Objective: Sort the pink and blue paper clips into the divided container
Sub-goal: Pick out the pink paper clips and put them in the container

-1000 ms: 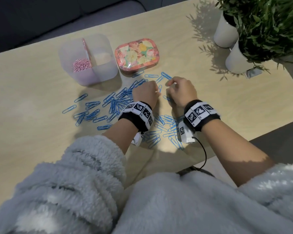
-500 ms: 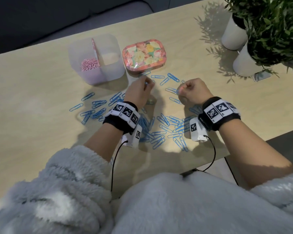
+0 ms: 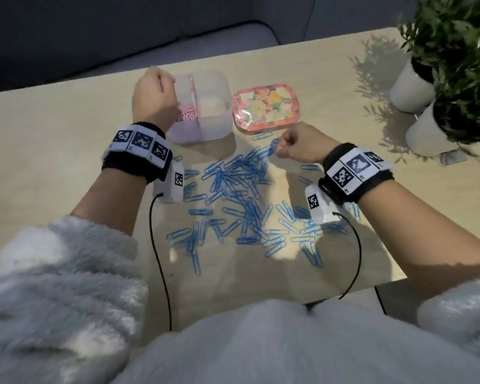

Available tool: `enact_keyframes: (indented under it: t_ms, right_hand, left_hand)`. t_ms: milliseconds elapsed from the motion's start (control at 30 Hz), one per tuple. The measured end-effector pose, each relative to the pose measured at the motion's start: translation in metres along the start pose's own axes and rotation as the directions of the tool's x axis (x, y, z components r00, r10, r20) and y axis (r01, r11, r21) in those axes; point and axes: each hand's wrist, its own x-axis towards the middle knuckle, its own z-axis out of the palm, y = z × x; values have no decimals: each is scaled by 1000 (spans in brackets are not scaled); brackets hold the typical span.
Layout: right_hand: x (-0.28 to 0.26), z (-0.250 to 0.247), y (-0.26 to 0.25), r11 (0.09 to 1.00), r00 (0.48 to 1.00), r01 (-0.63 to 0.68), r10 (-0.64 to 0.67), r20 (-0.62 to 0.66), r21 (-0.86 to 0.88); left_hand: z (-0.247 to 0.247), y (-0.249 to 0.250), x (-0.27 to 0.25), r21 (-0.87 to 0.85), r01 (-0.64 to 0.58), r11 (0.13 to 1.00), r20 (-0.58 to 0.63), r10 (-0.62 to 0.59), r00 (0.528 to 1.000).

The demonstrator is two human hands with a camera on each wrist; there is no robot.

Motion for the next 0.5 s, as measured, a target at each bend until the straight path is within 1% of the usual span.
enact_keyframes:
  t_ms: [67,133,200,267,300,367,400,433,500]
  right_hand:
    - [-7,20,-7,989,997,21,-11,75,-144]
    - [-18,47,-7,966,993,-21,50,104,-257]
    - [-24,69,-4,962,990,-82,109,93,-261]
    - [-27,82,0,969,990,-123,137,47,-215]
    - [-26,86,3,972,989,-138,146,27,-188]
    - [-23,90,8,979,984,-172,176,24,-111]
    - [-22,92,13,979,981,-186,189,34,-81]
    - [-21,94,15,979,979,-193,196,50,-59]
    - [-20,91,15,985,982,-170,169,81,10]
  left_hand:
    - [1,-7,8,112,31,993,69,-38,997]
    - [7,-7,13,223,73,972,179,-114,977]
    - [12,-4,16,311,88,946,257,-173,951]
    - [19,-3,17,344,80,936,287,-186,940]
    - [21,-3,15,337,76,939,281,-177,943]
    - [21,-7,9,268,47,962,235,-112,966]
    - [20,-10,3,227,6,974,188,-50,981]
    - [18,-14,-4,198,-52,979,140,24,990]
    - [11,-23,-23,174,-194,965,70,185,980]
